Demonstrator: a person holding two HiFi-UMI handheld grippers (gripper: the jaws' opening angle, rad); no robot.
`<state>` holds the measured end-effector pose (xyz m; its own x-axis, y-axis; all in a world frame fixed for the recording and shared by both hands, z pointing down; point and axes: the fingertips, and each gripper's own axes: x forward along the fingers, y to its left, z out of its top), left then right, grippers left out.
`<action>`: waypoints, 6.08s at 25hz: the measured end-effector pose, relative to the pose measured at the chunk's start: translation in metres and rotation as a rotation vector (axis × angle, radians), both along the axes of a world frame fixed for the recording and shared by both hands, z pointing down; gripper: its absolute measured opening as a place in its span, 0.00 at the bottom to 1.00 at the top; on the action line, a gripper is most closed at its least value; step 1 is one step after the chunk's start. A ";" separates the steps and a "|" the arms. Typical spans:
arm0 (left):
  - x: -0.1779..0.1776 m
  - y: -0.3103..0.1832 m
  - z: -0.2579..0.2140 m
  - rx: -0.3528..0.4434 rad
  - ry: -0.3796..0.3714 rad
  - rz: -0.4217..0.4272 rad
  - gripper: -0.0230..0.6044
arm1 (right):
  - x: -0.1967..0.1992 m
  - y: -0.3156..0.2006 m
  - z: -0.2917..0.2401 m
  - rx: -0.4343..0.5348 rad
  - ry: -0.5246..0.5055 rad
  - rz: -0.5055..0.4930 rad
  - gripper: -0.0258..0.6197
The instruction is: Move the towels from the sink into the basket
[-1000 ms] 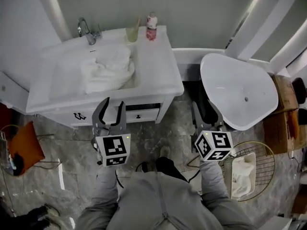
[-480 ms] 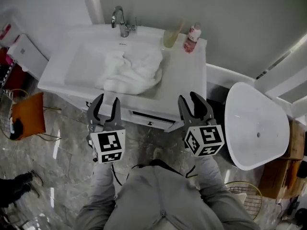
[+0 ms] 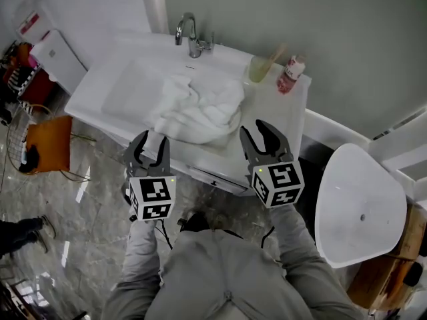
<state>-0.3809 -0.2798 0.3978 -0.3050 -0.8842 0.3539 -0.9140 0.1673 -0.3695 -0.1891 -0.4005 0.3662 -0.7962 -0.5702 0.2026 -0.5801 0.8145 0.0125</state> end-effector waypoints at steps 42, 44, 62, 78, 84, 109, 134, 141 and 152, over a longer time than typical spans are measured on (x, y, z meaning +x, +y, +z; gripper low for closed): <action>-0.060 -0.124 0.211 -0.793 0.201 0.528 0.53 | -0.114 -0.193 0.215 -0.369 0.557 0.216 0.40; -0.059 -0.124 0.216 -0.819 0.209 0.544 0.53 | -0.115 -0.195 0.219 -0.366 0.586 0.215 0.40; -0.050 -0.124 0.220 -0.888 0.292 0.617 0.25 | -0.124 -0.187 0.220 -0.369 0.668 0.157 0.11; -0.076 -0.165 0.108 -0.508 0.178 0.553 0.22 | -0.103 -0.170 0.103 -0.257 0.367 0.269 0.11; -0.075 -0.181 0.076 -0.419 0.140 0.581 0.22 | -0.082 -0.166 0.065 -0.189 0.303 0.354 0.11; 0.032 -0.215 -0.072 -0.028 0.016 0.805 0.22 | 0.053 -0.107 -0.043 -0.001 0.133 0.647 0.11; 0.325 -0.061 -0.129 0.090 -0.054 1.256 0.22 | 0.332 0.158 -0.082 0.082 0.068 1.147 0.11; 0.412 0.009 -0.143 0.162 -0.063 1.398 0.22 | 0.404 0.258 -0.085 0.109 0.059 1.297 0.11; 0.551 0.113 -0.137 0.144 -0.054 1.694 0.22 | 0.495 0.413 -0.079 0.075 0.072 1.592 0.11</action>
<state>0.1703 -0.1671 0.2605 0.9353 -0.2290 0.2698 -0.0781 -0.8772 -0.4738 0.3061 0.0120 0.2867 0.6041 -0.7833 0.1463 -0.7966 -0.5983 0.0862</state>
